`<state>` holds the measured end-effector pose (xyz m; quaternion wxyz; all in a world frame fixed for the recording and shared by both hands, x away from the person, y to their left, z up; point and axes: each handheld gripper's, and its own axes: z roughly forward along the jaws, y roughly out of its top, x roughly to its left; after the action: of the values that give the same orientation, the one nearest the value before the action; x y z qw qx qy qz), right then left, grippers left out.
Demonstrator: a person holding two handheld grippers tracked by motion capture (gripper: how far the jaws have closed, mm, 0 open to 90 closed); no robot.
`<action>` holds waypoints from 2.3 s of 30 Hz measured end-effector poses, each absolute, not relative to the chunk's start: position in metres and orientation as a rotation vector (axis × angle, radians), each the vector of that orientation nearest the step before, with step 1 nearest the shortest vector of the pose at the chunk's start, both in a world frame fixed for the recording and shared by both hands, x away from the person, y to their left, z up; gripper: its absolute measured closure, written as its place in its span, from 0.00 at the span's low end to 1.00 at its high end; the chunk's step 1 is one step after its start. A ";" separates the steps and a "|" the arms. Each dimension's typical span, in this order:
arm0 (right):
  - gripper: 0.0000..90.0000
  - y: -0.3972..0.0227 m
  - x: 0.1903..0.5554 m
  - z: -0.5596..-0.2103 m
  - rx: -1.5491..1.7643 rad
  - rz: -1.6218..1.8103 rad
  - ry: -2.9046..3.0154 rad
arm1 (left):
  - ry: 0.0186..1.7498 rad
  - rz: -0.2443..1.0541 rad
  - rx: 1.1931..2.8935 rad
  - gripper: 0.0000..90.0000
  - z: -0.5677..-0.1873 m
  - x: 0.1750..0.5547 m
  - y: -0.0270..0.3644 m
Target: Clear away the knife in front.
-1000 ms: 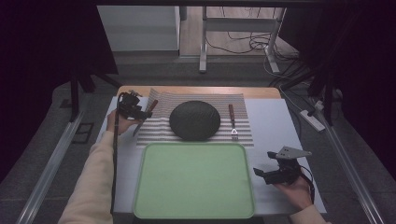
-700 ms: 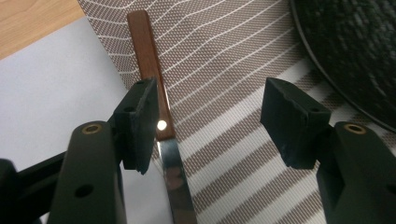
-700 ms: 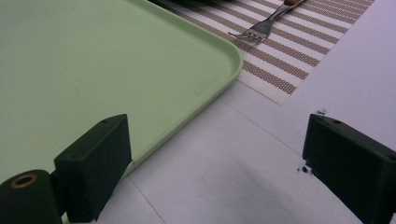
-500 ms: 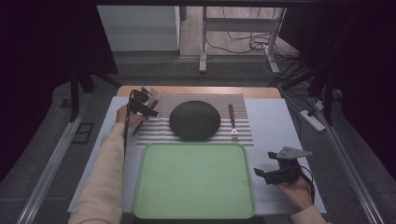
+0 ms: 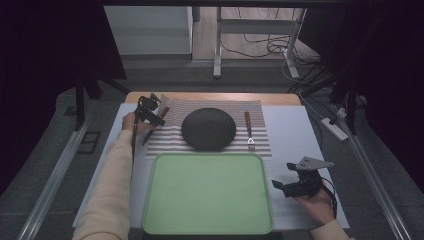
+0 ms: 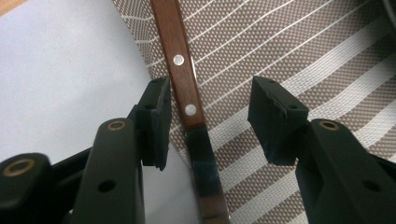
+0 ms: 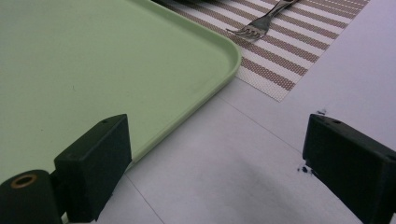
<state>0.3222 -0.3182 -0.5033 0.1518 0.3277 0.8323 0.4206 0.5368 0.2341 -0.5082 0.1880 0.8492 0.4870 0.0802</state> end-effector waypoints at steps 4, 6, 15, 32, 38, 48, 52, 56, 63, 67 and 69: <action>0.09 -0.318 0.322 -0.503 0.945 1.204 2.390 | 1.392 0.195 2.416 0.56 -0.512 0.542 0.234; 0.09 -0.319 0.323 -0.504 0.946 1.205 2.391 | 1.390 0.183 2.427 0.56 -0.513 0.544 0.234; 0.09 -0.319 0.323 -0.504 0.946 1.204 2.392 | 1.416 0.175 2.445 0.78 -0.511 0.549 0.233; 0.09 -0.318 0.324 -0.505 0.949 1.206 2.397 | 1.421 0.172 2.461 0.83 -0.511 0.550 0.230; 0.09 -0.317 0.325 -0.505 0.948 1.205 2.399 | 1.418 0.170 2.458 0.84 -0.511 0.550 0.231; 0.09 -0.318 0.325 -0.505 0.950 1.205 2.396 | 1.407 0.155 2.455 0.86 -0.511 0.550 0.232; 0.09 -0.318 0.325 -0.505 0.951 1.206 2.394 | 1.404 0.145 2.455 0.86 -0.511 0.551 0.233; 0.09 -0.319 0.325 -0.505 0.953 1.206 2.393 | 1.397 0.149 2.465 0.86 -0.510 0.551 0.232; 0.09 -0.319 0.325 -0.505 0.954 1.201 2.393 | 1.374 0.140 2.463 0.86 -0.508 0.550 0.233; 0.09 -0.319 0.325 -0.505 0.955 1.199 2.393 | 1.357 0.143 2.473 0.86 -0.506 0.549 0.231; 0.09 -0.319 0.325 -0.505 0.955 1.198 2.393 | 1.351 0.146 2.476 0.86 -0.504 0.549 0.230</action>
<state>0.3250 -0.3189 -0.5051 0.1495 0.3323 0.8327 0.4170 0.5486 0.2297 -0.5043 0.1579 0.8656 0.4724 0.0511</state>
